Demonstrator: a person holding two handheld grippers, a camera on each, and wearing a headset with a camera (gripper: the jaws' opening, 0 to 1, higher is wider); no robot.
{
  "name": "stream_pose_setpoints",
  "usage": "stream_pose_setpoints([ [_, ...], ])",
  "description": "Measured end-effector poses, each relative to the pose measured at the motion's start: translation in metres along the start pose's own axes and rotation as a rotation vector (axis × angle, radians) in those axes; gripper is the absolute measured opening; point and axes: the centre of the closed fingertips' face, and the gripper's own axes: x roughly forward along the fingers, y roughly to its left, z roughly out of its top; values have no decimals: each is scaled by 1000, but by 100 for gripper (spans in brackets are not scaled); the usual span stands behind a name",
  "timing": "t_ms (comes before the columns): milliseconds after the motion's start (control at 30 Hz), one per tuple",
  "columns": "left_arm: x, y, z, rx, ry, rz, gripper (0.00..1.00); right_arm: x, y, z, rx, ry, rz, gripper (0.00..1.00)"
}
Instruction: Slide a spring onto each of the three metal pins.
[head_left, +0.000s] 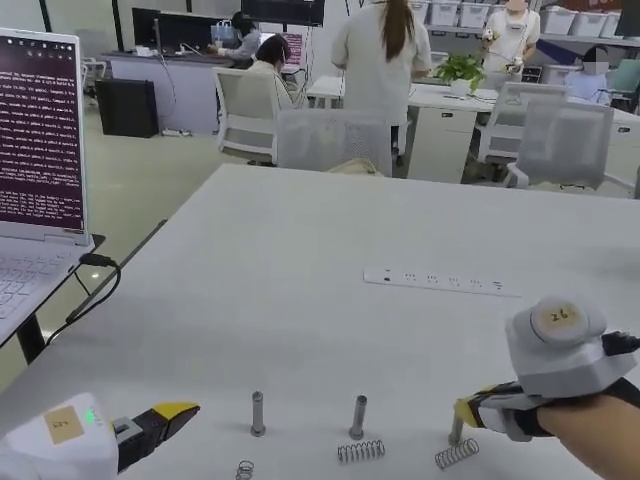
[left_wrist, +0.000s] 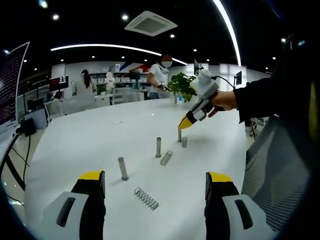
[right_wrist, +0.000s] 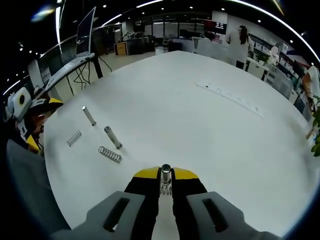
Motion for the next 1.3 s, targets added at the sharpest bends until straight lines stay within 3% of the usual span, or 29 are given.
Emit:
stream_pose_setpoints([
  [400,2,-1,-1,-1,2,-5,79,0,1,-2,-60,10,-10,6],
  [1300,3,-2,-4,-2,12,-11,79,-8,-4,-6,-52,-8,-8,11],
])
